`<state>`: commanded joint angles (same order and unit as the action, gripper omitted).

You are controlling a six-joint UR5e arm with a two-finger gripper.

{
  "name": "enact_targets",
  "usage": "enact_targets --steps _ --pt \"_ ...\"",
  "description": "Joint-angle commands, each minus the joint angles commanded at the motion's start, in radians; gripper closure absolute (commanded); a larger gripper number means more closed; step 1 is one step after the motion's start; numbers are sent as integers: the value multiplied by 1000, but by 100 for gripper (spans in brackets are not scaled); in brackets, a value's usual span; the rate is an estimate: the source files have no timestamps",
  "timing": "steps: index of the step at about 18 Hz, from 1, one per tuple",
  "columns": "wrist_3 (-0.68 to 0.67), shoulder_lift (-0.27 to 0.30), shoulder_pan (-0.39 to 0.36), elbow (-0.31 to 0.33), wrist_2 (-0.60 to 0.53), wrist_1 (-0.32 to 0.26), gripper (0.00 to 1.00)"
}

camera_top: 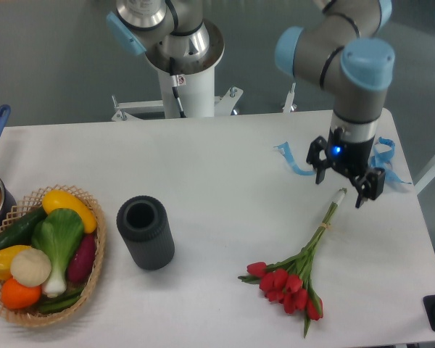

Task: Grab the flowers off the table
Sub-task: 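Move the open gripper over the red tulip bouquet's stems and lower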

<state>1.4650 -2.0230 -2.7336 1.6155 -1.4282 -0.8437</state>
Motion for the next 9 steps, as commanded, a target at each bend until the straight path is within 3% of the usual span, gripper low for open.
enact_targets --steps 4,9 --pt "-3 -59 20 -11 43 -2 0" --pt "-26 -75 22 15 48 -2 0"
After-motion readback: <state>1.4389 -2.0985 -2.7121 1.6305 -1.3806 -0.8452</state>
